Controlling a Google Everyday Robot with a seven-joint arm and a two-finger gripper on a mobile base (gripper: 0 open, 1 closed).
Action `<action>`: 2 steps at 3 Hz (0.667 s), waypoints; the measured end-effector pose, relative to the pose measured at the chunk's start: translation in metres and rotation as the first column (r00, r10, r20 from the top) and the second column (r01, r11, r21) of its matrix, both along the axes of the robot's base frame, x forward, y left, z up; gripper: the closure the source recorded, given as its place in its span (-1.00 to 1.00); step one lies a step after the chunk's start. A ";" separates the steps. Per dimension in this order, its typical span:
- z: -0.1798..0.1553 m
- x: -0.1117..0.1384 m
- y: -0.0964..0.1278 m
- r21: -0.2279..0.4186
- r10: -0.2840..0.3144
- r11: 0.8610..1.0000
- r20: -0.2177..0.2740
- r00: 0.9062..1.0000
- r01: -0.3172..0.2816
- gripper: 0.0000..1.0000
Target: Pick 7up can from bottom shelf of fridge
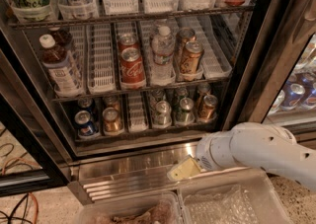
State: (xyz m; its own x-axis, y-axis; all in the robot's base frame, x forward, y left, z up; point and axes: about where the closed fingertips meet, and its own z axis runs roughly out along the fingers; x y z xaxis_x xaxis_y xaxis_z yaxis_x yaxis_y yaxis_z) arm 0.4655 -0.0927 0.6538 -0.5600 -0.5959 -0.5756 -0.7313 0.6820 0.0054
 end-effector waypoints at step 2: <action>-0.024 0.027 0.021 0.096 -0.055 0.994 0.016 0.998 0.053 -1.00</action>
Offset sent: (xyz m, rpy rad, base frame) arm 0.0579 0.0368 -0.0483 0.1893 -0.0373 -0.1229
